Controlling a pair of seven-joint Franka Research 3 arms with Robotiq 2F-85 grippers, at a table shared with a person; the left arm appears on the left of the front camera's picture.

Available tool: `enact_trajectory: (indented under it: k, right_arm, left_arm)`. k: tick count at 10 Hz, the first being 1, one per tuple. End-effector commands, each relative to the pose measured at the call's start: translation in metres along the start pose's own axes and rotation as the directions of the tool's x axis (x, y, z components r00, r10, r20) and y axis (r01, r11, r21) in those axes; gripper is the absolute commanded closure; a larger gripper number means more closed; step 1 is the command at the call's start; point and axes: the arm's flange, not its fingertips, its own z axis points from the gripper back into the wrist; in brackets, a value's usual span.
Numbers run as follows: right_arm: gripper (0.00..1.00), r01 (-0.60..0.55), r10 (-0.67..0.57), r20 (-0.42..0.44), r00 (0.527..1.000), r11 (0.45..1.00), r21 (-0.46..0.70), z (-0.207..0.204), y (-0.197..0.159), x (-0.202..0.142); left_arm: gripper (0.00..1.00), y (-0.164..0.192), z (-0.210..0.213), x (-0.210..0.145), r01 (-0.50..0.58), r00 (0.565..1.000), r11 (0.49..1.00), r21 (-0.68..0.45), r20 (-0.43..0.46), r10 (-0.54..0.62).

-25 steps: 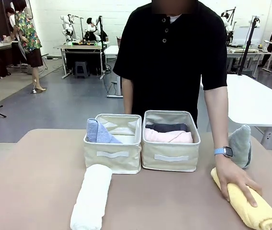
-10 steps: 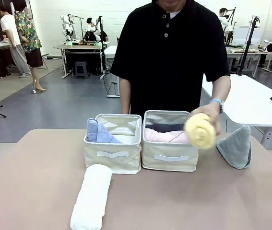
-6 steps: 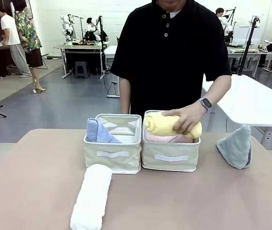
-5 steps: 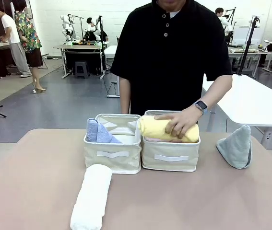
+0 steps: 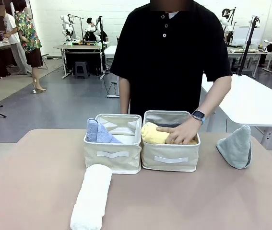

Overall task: Sort the towels based on their folding style.
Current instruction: Pick up another triangle-folded towel from the table and place it in the left Fabric basket.

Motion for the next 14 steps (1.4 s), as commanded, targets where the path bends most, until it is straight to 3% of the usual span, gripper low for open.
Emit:
enact_trajectory:
  k: [1, 3, 4, 6, 14]
  right_arm:
    - [0.00, 0.009, -0.041, -0.252, 0.967, 0.992, -0.128, -0.063, 0.017, 0.025]
    - [0.00, -0.009, -0.083, -0.424, 0.902, 0.977, -0.211, -0.114, 0.010, 0.036]
    - [0.00, -0.016, -0.100, -0.468, 0.878, 0.971, -0.238, -0.130, 0.006, 0.037]
    - [0.00, -0.009, -0.117, -0.474, 0.872, 0.967, -0.255, -0.146, -0.003, 0.032]
    - [0.00, -0.044, -0.075, -0.462, 0.884, 0.969, -0.241, -0.140, 0.007, 0.042]
  left_arm:
    - [0.00, -0.004, -0.001, -0.001, 0.002, 1.000, 1.000, 0.002, -0.020, -0.002]
    - [0.00, -0.004, -0.001, -0.001, 0.002, 1.000, 1.000, 0.002, -0.020, -0.002]
    - [0.00, -0.004, -0.001, -0.001, 0.002, 1.000, 1.000, 0.002, -0.020, -0.002]
    - [0.00, -0.004, -0.001, -0.001, 0.002, 1.000, 1.000, 0.002, -0.020, -0.002]
    - [0.00, -0.004, -0.001, -0.001, 0.002, 1.000, 1.000, 0.002, -0.020, -0.002]
